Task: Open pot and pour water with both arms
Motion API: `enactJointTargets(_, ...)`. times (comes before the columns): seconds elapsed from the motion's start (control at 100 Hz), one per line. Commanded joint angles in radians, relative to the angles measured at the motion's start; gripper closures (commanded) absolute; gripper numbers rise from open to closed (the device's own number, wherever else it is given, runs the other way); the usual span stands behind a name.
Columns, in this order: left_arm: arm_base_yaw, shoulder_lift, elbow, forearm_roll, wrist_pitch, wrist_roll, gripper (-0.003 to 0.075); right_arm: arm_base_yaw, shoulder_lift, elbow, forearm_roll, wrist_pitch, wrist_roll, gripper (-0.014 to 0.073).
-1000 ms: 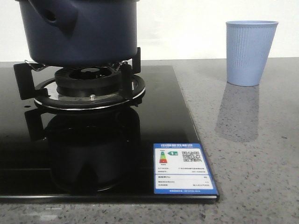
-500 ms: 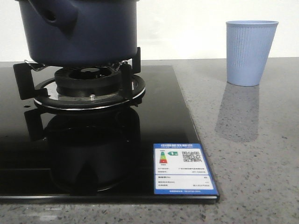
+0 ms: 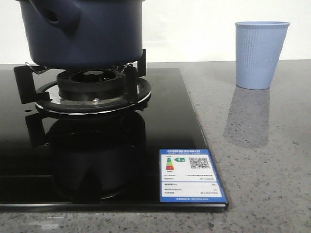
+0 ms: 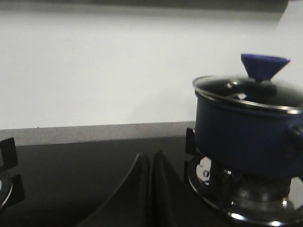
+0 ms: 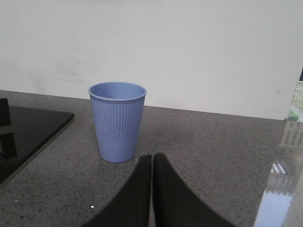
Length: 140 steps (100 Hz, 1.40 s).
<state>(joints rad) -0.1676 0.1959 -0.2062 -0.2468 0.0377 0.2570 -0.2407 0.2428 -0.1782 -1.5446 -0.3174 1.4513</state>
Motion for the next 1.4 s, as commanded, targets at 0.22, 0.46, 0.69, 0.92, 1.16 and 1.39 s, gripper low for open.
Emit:
enactJointTargets(0.22,0.046,-0.187,0.185,0.136,-0.038,-0.142,0.0739,-0.005,0.006,-0.027,0.017,0.017,0.000,0.0650)
enactJointTargets(0.46,0.097,-0.226,0.242,0.136,-0.004,-0.181,0.0739,-0.005,0.006,-0.027,0.017,0.017,0.000,0.0650)
enactJointTargets(0.69,0.097,-0.226,0.240,0.138,0.049,-0.181,0.0739,-0.005,0.006,-0.027,0.017,0.017,0.000,0.0650)
enactJointTargets(0.92,0.097,-0.226,0.240,0.138,0.049,-0.181,0.0739,-0.005,0.006,-0.027,0.017,0.017,0.000,0.0650)
enactJointTargets(1.16,0.097,-0.226,0.240,0.138,0.049,-0.181,0.0739,-0.005,0.006,-0.027,0.017,0.017,0.000,0.0650)
enactJointTargets(1.39,0.097,-0.226,0.240,0.138,0.049,-0.181,0.0739,-0.005,0.006,-0.027,0.017,0.017,0.000,0.0650)
